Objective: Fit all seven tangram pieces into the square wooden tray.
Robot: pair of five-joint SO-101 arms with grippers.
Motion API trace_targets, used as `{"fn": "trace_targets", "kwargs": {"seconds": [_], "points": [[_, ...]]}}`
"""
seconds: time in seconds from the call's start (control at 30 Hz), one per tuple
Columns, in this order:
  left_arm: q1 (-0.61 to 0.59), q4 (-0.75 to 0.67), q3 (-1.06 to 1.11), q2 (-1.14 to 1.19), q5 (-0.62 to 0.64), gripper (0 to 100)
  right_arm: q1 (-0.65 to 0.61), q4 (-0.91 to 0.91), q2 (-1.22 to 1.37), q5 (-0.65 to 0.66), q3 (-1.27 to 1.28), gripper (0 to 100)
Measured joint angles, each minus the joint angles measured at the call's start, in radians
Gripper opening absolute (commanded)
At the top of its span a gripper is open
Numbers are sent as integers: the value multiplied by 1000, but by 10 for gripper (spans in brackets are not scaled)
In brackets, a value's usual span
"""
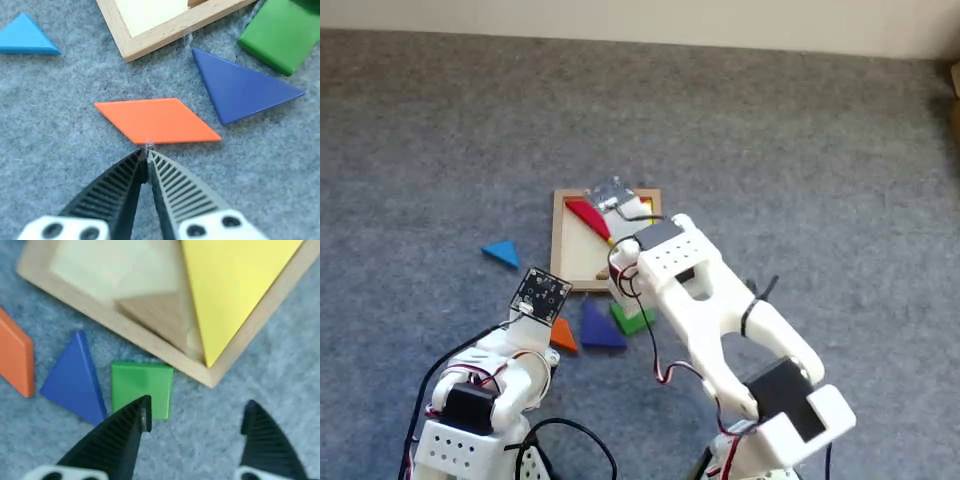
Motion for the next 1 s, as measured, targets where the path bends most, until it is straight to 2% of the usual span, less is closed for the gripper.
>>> {"fn": "trace_targets", "kwargs": {"seconds": [0.53, 0.73, 1.0], "points": [[0, 0, 0, 0, 0, 7, -83, 14, 26, -8, -25, 317], [0, 0, 0, 0, 0, 7, -130, -54, 26, -8, -25, 289], [0, 0, 0, 0, 0, 7, -130, -66, 109, -8, -29, 286]]}}
